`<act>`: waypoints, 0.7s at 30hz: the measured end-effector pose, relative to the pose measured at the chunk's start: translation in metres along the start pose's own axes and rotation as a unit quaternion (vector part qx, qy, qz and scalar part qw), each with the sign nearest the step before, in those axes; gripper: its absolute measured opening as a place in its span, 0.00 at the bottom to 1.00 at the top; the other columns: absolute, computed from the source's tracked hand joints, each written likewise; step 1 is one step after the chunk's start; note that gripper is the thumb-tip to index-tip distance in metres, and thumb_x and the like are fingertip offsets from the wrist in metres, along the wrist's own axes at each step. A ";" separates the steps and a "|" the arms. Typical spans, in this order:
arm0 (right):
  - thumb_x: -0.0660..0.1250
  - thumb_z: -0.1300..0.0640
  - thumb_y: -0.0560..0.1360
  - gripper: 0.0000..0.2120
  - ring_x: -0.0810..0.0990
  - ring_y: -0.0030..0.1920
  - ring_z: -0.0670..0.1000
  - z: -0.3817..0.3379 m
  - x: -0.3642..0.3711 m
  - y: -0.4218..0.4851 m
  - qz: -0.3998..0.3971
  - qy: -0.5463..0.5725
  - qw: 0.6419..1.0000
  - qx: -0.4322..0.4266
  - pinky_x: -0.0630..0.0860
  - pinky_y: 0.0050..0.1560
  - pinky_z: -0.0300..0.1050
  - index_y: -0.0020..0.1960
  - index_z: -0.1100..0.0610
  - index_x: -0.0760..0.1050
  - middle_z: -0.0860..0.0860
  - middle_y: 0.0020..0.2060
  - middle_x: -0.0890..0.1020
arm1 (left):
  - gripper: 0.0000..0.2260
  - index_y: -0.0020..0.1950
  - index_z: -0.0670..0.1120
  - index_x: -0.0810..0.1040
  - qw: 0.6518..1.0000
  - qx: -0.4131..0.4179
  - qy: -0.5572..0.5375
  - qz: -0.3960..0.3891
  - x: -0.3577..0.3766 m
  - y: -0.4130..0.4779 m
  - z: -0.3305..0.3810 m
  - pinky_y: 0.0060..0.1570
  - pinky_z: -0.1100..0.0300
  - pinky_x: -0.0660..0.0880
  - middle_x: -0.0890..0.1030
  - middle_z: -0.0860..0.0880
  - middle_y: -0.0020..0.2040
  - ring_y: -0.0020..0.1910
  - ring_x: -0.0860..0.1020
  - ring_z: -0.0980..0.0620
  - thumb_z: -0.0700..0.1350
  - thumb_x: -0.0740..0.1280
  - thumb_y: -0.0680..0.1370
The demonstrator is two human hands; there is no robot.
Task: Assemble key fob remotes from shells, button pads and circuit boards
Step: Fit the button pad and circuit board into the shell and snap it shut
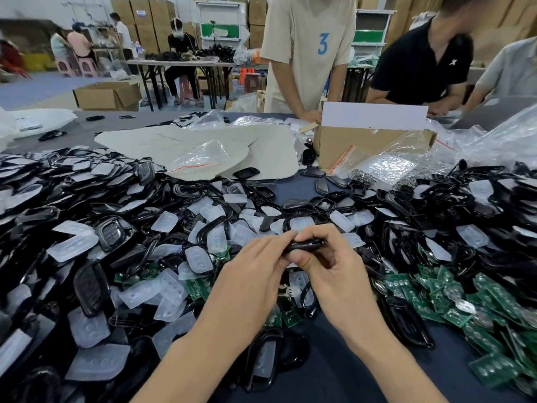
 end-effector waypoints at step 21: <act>0.71 0.63 0.78 0.17 0.84 0.50 0.49 0.002 0.003 0.000 0.024 -0.017 1.000 -0.003 0.79 0.50 0.39 0.49 0.39 0.77 0.48 0.47 0.84 | 0.19 0.63 0.45 0.81 0.995 0.032 0.025 0.087 0.003 0.000 0.005 0.43 0.55 0.81 0.84 0.53 0.47 0.45 0.81 0.53 0.32 0.67 0.73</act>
Point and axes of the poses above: each hand's wrist, its own y-axis towards the middle knuckle, its own x-axis out of the palm, z = x × y, the point moved 2 cm from there along y, towards the middle knuckle
